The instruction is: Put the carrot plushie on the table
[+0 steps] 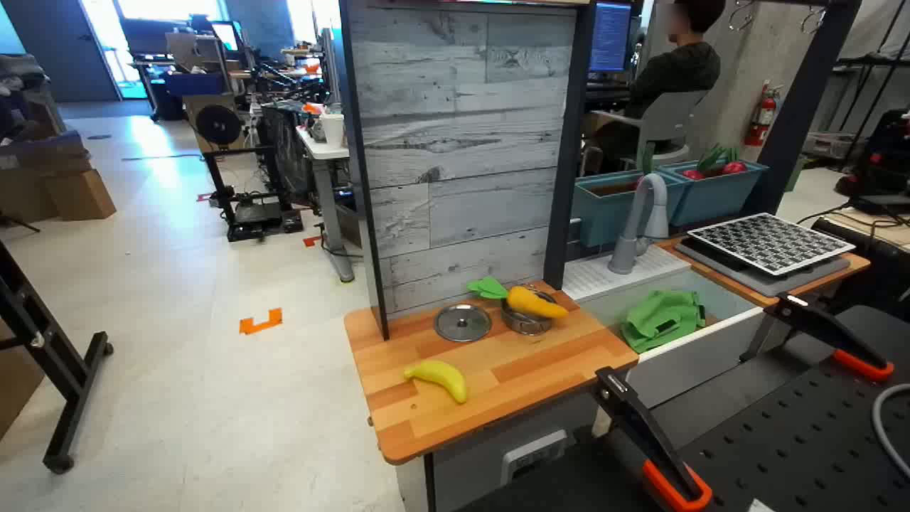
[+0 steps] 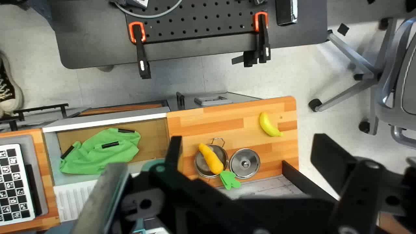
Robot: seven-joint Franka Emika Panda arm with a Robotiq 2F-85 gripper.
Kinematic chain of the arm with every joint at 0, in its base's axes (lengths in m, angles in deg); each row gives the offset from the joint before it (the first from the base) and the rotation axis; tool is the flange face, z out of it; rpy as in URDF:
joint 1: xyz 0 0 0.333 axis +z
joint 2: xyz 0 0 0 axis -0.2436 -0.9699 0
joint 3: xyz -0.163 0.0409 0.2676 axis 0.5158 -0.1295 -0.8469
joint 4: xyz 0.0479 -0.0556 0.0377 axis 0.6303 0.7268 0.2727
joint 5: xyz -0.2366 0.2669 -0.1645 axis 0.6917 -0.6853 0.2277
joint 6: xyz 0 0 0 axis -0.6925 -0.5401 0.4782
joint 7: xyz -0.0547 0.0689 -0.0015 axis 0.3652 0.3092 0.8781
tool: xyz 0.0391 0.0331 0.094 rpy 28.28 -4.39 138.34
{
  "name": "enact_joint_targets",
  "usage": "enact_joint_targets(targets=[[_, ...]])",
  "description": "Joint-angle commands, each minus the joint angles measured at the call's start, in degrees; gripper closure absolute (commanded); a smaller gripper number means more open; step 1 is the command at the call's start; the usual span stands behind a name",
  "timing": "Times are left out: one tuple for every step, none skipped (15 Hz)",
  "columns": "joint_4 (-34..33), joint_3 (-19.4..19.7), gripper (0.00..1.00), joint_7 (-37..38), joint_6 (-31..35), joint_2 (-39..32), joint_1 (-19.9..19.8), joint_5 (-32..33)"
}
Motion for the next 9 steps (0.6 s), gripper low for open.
enact_joint_targets(targets=[[-0.1, -1.3, 0.0, -0.3, -0.1, -0.1, -1.5, -0.3], [-0.1, -1.5, 0.0, -0.3, 0.2, -0.3, -1.4, -0.3], [-0.1, -1.8, 0.0, -0.3, 0.6, -0.7, -1.2, 0.1], [-0.1, -2.2, 0.0, -0.4, 0.7, -1.3, -1.1, 0.4], [0.1, -2.6, 0.0, 0.0, 1.6, -1.6, -0.9, 0.7], [0.3, -3.1, 0.0, 0.3, 2.2, -2.2, -0.8, 1.1], [0.5, -3.5, 0.0, 0.3, 2.5, -2.7, -0.7, 1.2], [0.8, -4.0, 0.0, 0.7, 3.4, -3.3, -0.7, 1.5], [1.2, -4.4, 0.0, 0.9, 4.3, -4.0, -0.6, 1.8]])
